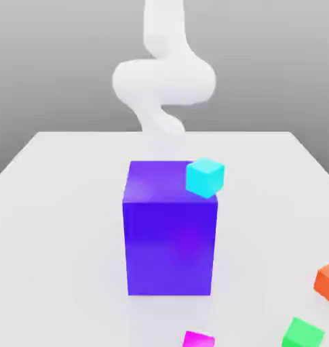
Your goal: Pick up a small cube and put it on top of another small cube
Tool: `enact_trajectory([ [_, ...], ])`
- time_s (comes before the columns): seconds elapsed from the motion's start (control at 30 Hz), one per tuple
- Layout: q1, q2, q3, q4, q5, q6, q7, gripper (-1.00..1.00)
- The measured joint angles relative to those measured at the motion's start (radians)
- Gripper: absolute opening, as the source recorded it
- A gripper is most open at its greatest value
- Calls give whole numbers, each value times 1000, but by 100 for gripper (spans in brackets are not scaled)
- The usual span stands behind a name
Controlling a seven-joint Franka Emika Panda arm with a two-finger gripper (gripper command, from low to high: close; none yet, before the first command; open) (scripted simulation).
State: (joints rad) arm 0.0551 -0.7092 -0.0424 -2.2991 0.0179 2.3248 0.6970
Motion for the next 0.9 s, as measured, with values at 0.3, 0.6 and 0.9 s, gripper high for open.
enact_trajectory([
  [0.3,168,331,-134,3,98,90,-398,0],
  [0.6,249,658,-178,7,209,176,-800,0],
  [0.9,246,963,-148,5,188,280,-1109,0],
])
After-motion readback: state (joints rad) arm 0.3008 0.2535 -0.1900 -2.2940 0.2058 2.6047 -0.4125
